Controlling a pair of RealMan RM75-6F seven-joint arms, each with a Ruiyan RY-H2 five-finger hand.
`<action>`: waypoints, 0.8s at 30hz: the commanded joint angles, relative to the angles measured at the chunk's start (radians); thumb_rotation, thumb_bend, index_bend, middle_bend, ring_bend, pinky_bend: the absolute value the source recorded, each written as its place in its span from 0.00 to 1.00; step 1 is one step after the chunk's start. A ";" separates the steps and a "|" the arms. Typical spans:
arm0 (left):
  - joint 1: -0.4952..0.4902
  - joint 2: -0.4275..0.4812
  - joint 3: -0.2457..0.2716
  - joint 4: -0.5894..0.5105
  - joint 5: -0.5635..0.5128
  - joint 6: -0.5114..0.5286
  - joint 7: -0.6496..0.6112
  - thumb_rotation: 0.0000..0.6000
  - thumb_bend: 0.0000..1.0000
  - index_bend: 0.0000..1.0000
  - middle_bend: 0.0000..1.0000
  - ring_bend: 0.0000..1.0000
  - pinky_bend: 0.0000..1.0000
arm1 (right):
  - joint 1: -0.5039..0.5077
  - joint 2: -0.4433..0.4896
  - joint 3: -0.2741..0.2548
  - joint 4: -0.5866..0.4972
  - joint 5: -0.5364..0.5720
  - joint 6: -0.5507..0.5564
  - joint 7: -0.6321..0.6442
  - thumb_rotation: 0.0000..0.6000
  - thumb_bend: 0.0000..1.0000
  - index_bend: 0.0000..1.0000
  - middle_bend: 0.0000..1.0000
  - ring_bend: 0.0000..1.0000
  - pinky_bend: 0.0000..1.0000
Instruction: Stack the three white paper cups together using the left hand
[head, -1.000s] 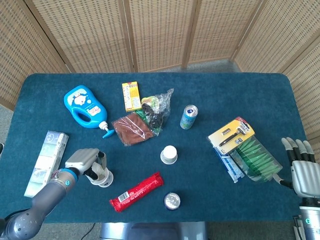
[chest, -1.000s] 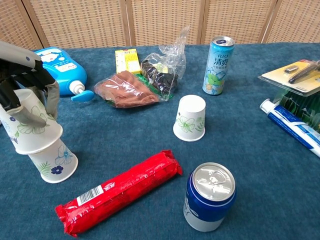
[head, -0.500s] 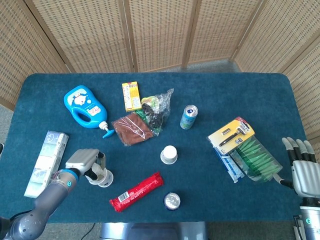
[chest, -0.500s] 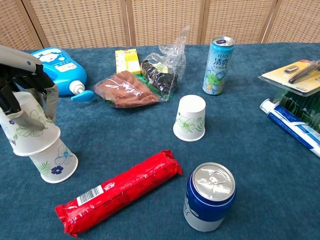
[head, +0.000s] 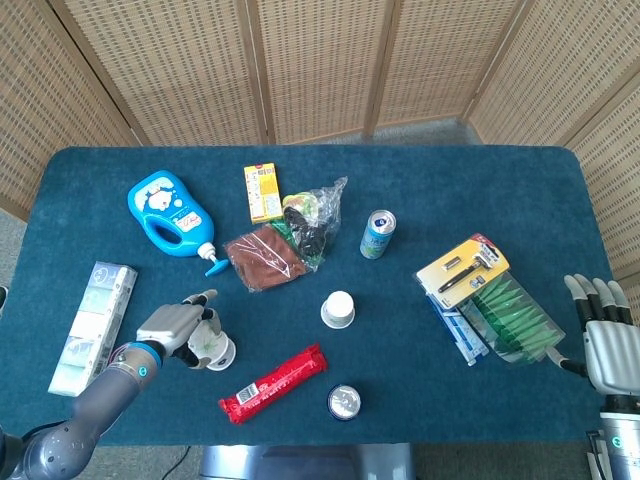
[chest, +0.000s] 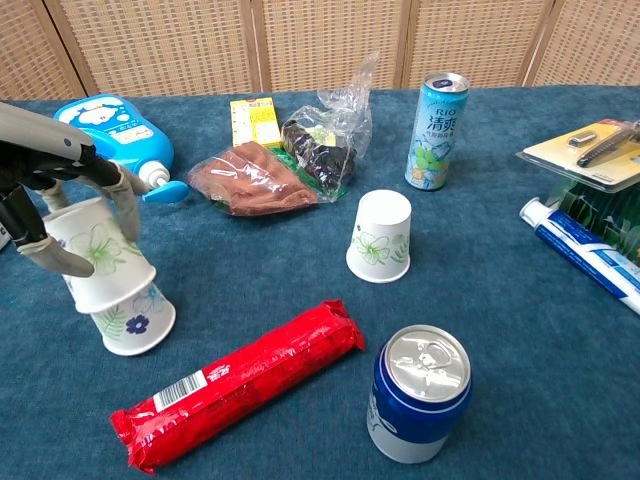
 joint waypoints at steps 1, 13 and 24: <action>0.006 0.005 -0.002 0.000 0.014 -0.006 -0.012 1.00 0.30 0.29 0.00 0.00 0.26 | 0.000 0.001 0.001 -0.001 0.001 0.001 0.001 1.00 0.10 0.06 0.00 0.00 0.00; 0.078 0.021 -0.026 -0.004 0.171 -0.055 -0.118 1.00 0.31 0.28 0.00 0.00 0.26 | -0.001 0.003 0.002 -0.006 0.003 0.003 0.000 1.00 0.10 0.06 0.00 0.00 0.00; 0.067 -0.001 0.046 -0.002 0.177 -0.020 -0.028 1.00 0.30 0.24 0.00 0.00 0.24 | -0.002 0.005 0.001 -0.009 0.002 0.002 0.000 1.00 0.11 0.06 0.00 0.00 0.00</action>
